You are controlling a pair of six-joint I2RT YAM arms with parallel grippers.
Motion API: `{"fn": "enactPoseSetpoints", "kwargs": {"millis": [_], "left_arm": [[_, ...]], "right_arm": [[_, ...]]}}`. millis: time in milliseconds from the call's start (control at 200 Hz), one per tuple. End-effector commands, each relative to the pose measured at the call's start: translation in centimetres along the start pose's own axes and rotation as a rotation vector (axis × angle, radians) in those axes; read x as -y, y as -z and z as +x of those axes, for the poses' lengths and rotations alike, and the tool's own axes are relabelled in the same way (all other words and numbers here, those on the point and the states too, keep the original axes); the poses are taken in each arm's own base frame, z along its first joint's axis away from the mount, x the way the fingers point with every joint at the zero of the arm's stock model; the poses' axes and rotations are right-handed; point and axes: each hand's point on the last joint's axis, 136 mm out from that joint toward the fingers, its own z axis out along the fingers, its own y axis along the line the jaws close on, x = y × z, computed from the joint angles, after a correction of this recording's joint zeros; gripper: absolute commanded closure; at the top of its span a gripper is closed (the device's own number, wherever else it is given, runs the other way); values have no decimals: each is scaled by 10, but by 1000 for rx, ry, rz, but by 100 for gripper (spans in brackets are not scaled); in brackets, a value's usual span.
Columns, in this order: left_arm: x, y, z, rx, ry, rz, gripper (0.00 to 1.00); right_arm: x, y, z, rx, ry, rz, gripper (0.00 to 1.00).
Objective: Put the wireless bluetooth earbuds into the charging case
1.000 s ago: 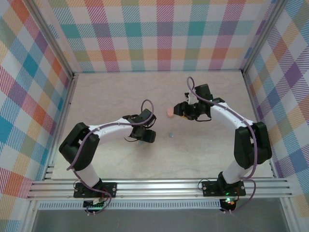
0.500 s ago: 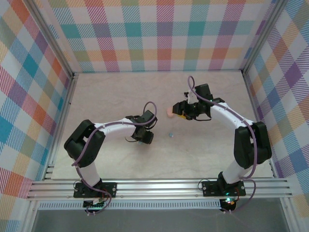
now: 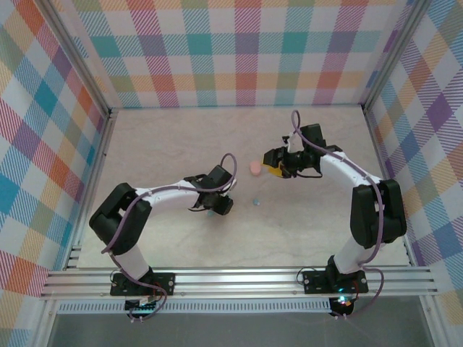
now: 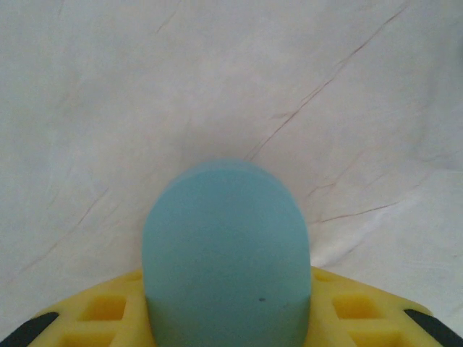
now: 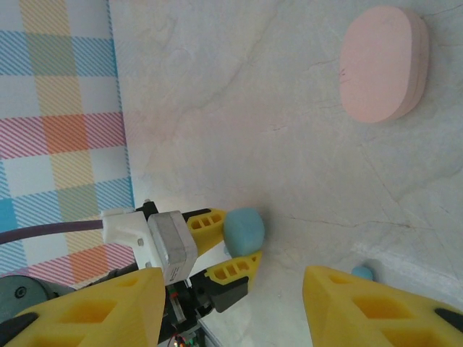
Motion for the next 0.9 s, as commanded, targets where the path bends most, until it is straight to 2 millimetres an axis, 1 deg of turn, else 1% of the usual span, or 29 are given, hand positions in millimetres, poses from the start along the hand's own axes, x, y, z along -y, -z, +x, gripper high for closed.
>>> {"fn": "enactPoseSetpoints", "kwargs": {"millis": [0, 155, 270, 425, 635, 755, 900], "left_arm": [[22, 20, -31, 149, -112, 103, 64], [45, 47, -51, 247, -227, 217, 65], [54, 69, -64, 312, -282, 261, 68], [65, 91, -75, 363, -334, 314, 68], [76, 105, -85, 385, -369, 367, 67], [80, 110, -90, 385, -376, 388, 67], [82, 111, -93, 376, -383, 399, 67]], "right_arm": [[-6, -4, 8, -58, -35, -66, 46], [-7, -6, 20, -105, -67, -121, 47], [-14, -6, 30, -153, -75, -173, 47], [-24, -5, 45, -218, -76, -244, 46], [-40, -2, 63, -268, -1, -255, 46], [-49, -4, 73, -302, 23, -271, 46], [-55, -5, 76, -316, 30, -287, 45]]}}
